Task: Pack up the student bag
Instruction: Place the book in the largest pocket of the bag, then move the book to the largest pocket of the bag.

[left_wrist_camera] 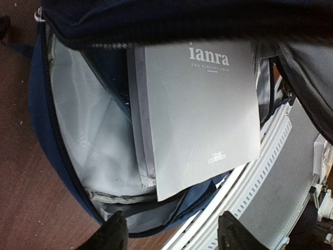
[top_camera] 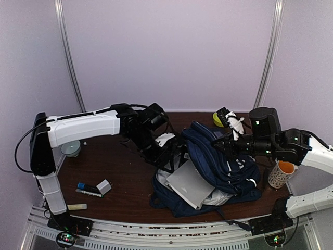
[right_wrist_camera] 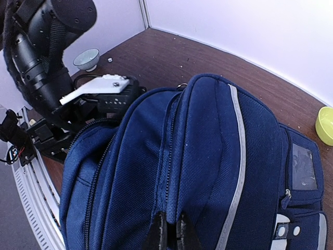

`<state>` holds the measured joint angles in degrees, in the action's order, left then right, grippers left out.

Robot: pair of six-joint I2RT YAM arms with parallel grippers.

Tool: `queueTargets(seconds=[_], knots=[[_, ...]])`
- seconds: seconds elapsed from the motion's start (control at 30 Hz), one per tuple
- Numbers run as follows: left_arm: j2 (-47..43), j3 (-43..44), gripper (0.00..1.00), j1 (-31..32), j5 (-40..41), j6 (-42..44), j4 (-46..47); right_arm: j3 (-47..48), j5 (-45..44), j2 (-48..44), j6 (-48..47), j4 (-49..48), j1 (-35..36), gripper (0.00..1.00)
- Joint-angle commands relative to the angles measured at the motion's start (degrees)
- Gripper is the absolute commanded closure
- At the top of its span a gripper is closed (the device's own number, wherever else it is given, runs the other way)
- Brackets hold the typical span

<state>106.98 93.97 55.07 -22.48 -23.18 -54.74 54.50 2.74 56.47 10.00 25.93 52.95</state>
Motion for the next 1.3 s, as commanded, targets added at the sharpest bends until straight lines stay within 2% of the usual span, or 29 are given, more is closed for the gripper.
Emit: queueTargets(seconds=[0.0,0.13,0.27,0.37,0.57,0.83,1.27], knots=[[-9.79,-5.52,0.40,0.01,2.93,2.65,7.94,2.00,1.69,-3.20,0.63,-10.67,0.16,1.00],[-17.77,-15.67,0.43,1.62,5.95,7.84,11.40,1.85,0.61,-3.36,1.21,-11.02,0.20,1.00],[-23.93,-25.45,0.45,7.18,10.71,10.79,16.99,1.70,-0.75,-3.30,1.97,-11.34,0.24,1.00],[-25.52,-31.91,0.48,9.62,10.50,10.70,23.65,1.37,-1.28,-3.20,3.05,-12.15,0.22,1.00],[-25.47,-37.46,0.51,13.95,13.01,13.56,36.71,0.79,-1.82,-3.22,4.51,-12.25,0.28,1.00],[-21.74,-39.83,0.58,16.47,17.04,19.33,44.42,-0.16,-2.90,-3.62,5.68,-11.87,0.23,1.00],[-12.45,-35.63,0.67,16.74,17.47,23.44,43.88,-0.36,-4.58,-3.25,5.38,-10.99,0.17,1.00]])
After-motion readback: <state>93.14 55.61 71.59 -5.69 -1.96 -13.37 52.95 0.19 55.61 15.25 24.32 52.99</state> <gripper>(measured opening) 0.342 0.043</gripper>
